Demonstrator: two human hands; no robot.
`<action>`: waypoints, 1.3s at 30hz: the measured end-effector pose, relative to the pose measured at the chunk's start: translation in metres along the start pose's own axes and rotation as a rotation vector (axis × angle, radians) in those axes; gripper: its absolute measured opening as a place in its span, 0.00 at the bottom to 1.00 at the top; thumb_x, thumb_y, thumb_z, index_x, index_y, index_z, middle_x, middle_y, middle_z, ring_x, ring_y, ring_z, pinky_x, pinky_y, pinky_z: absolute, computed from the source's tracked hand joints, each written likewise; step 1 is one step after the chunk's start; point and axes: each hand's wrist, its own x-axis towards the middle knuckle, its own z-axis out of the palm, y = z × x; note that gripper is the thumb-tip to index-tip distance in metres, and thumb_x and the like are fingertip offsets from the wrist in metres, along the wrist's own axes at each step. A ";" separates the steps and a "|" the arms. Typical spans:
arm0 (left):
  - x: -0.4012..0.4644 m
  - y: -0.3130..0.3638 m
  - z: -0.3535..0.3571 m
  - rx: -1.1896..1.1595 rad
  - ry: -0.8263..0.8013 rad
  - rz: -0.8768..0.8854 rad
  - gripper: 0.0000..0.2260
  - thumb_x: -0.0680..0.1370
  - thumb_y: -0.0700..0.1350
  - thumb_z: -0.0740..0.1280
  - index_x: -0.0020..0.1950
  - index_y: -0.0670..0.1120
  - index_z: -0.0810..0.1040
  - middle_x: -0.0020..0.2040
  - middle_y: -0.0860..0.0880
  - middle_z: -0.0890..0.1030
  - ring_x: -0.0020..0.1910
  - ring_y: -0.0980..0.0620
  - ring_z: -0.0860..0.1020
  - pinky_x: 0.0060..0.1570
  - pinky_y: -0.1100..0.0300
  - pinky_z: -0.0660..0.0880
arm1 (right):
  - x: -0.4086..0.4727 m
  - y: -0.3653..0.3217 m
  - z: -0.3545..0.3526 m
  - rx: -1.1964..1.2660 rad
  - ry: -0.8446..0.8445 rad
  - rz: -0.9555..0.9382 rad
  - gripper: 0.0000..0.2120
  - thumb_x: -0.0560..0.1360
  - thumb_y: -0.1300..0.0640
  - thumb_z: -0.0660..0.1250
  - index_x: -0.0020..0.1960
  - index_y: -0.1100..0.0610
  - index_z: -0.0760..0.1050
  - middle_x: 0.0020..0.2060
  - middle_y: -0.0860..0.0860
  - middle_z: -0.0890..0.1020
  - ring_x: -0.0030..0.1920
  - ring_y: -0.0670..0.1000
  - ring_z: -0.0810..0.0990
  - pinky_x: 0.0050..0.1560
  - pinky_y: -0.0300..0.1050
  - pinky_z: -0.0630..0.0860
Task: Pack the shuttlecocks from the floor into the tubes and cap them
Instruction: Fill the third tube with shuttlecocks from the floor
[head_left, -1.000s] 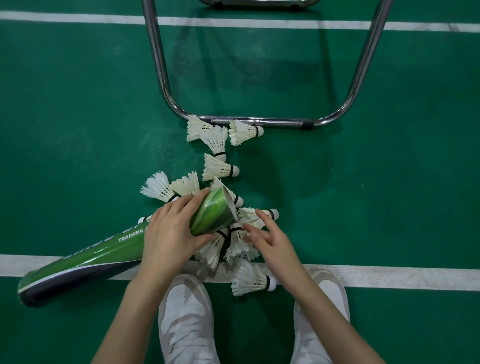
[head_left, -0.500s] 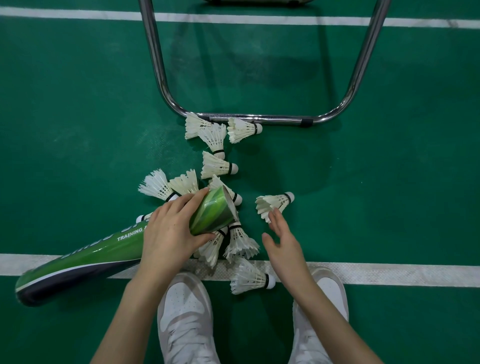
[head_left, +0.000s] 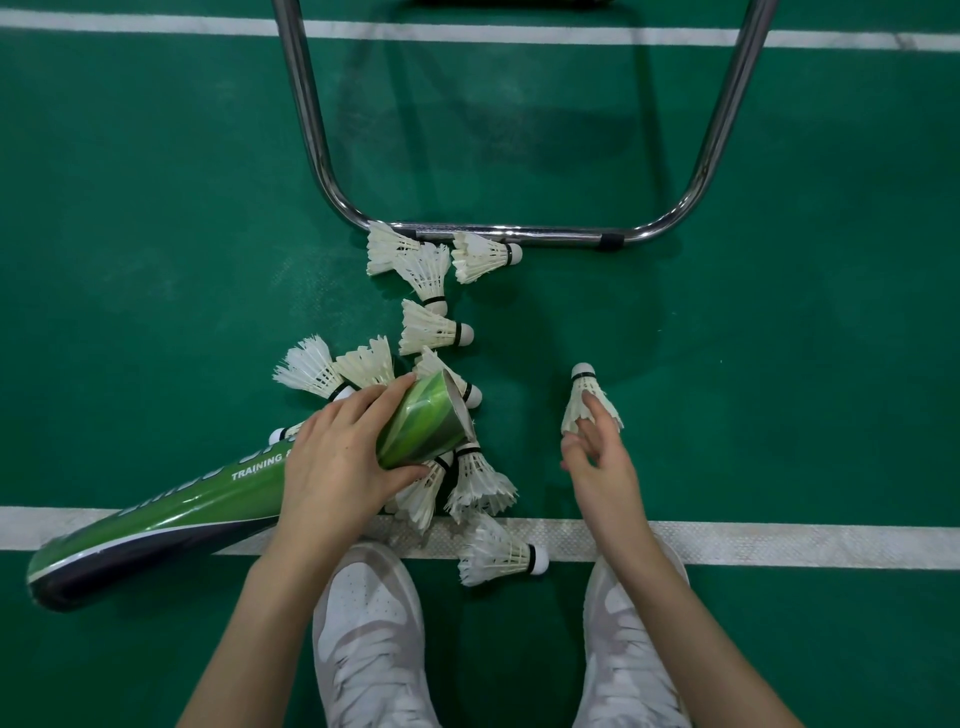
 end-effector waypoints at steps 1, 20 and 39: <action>0.000 0.000 0.000 0.003 -0.001 0.002 0.40 0.62 0.56 0.77 0.71 0.55 0.65 0.60 0.49 0.76 0.56 0.45 0.74 0.55 0.48 0.69 | 0.002 0.000 0.001 0.006 -0.013 0.006 0.23 0.80 0.59 0.57 0.72 0.45 0.59 0.52 0.39 0.71 0.64 0.44 0.69 0.68 0.53 0.67; -0.006 0.007 0.002 0.006 -0.079 0.042 0.40 0.64 0.58 0.75 0.72 0.57 0.62 0.62 0.50 0.74 0.58 0.45 0.72 0.56 0.49 0.68 | -0.009 -0.034 0.000 0.106 -0.013 -0.195 0.06 0.75 0.61 0.66 0.45 0.52 0.72 0.40 0.45 0.77 0.40 0.44 0.74 0.42 0.36 0.72; -0.006 0.009 0.010 0.080 -0.007 0.114 0.42 0.57 0.56 0.79 0.69 0.53 0.69 0.57 0.49 0.79 0.51 0.44 0.77 0.50 0.49 0.73 | -0.030 -0.040 0.028 0.056 -0.247 -0.214 0.06 0.77 0.54 0.64 0.52 0.45 0.70 0.42 0.43 0.83 0.47 0.41 0.80 0.52 0.40 0.75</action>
